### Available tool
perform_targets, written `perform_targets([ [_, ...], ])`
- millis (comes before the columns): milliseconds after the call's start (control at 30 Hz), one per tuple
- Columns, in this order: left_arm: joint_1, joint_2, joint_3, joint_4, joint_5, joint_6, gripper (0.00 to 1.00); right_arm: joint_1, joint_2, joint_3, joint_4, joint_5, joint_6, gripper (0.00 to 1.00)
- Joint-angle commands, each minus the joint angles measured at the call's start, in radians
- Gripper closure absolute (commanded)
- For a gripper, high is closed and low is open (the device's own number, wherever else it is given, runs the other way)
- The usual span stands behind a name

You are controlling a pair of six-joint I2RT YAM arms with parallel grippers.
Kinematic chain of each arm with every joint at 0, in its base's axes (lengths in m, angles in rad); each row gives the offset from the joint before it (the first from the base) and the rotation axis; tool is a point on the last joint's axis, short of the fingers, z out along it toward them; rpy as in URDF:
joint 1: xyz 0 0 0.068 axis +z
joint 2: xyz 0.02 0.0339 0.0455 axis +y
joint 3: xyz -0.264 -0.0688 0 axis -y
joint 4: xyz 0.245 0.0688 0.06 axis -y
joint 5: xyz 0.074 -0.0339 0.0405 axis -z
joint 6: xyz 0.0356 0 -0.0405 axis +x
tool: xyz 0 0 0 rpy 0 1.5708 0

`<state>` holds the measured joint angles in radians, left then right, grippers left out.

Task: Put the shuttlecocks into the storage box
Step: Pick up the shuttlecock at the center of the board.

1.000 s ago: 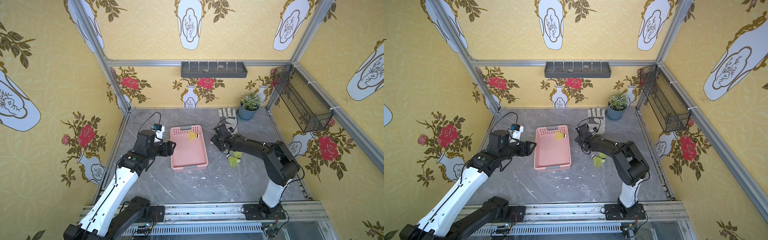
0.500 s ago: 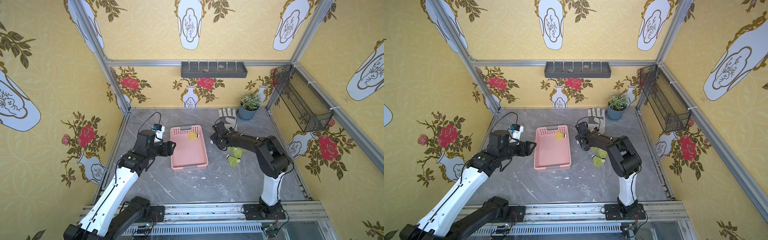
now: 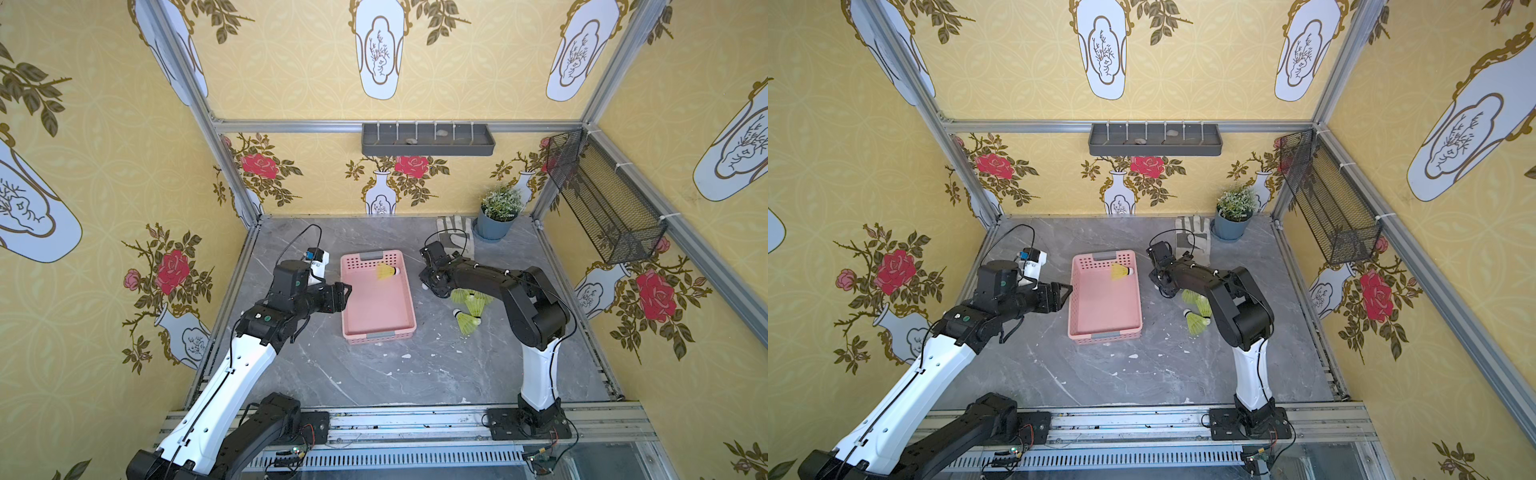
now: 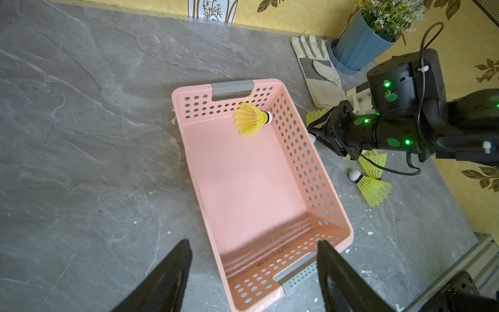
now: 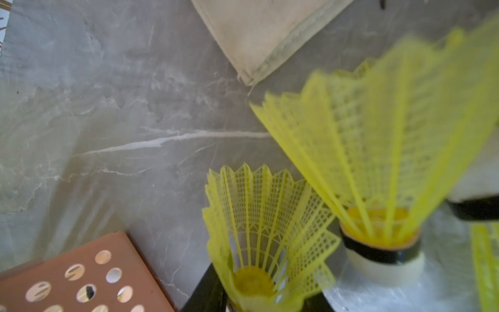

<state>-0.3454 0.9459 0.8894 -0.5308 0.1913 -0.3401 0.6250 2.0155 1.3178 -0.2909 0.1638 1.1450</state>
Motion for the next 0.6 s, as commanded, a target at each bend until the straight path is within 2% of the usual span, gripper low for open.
perform_targets([
  [0,0.000,0.000,0.002,0.028,0.005,0.007,0.25,0.012,-0.015,0.011,-0.025,0.016,-0.107,0.69],
  [133,0.000,0.001,0.003,0.027,0.008,0.010,0.25,0.028,-0.059,-0.013,0.026,0.004,-0.230,0.74],
  [333,0.000,0.002,0.002,0.028,0.022,0.013,0.25,0.022,-0.169,-0.158,0.225,-0.128,-0.394,0.79],
  [567,0.001,0.028,0.014,0.052,0.155,0.042,0.25,-0.004,-0.294,-0.214,0.246,-0.295,-0.615,0.80],
])
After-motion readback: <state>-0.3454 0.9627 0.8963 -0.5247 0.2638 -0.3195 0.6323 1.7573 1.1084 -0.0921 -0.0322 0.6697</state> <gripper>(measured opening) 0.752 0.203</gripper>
